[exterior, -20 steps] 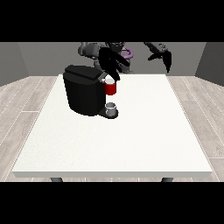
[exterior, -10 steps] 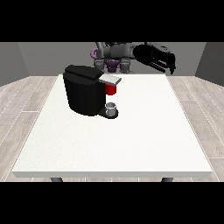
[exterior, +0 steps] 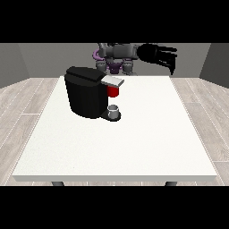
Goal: Insert the coffee pod into the coffee machine and close the lid
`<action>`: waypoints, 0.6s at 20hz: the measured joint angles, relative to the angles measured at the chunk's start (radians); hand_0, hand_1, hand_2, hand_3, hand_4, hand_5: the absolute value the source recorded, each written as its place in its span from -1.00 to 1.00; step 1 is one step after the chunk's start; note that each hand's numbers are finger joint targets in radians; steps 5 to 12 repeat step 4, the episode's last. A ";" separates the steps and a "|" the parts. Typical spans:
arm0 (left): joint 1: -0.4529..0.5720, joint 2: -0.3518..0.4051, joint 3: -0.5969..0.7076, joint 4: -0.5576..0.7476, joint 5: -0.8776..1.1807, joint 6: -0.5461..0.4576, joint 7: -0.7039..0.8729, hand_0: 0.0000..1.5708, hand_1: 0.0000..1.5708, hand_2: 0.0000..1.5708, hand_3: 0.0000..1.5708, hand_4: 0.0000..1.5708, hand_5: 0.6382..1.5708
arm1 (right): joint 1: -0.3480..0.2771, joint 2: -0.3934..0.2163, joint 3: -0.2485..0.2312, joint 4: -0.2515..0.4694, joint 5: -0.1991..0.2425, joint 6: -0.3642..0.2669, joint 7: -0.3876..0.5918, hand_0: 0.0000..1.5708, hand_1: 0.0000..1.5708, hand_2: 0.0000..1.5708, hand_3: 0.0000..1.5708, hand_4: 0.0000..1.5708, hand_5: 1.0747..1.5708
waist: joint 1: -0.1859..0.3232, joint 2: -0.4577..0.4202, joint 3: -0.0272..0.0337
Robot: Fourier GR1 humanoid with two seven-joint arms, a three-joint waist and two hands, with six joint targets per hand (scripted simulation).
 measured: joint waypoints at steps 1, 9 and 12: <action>0.011 -0.003 0.005 0.000 0.002 0.008 0.007 -1.00 -1.00 -1.00 -1.00 -0.66 1.00 | 0.012 0.016 0.011 -0.001 -0.004 0.008 -0.019 -1.00 -1.00 -1.00 -1.00 -0.77 1.00 | -0.017 -0.017 0.0001; 0.057 0.005 0.026 0.012 0.013 0.011 0.010 -1.00 -1.00 -1.00 -1.00 -0.66 1.00 | 0.065 0.088 0.054 -0.012 -0.006 0.004 -0.067 -1.00 -1.00 -1.00 -1.00 -0.67 1.00 | -0.065 -0.069 0.0001; 0.057 0.005 0.026 0.012 0.013 0.011 0.010 -1.00 -1.00 -1.00 -1.00 -0.66 1.00 | 0.065 0.088 0.054 -0.012 -0.006 0.004 -0.067 -1.00 -1.00 -1.00 -1.00 -0.67 1.00 | -0.065 -0.069 0.0001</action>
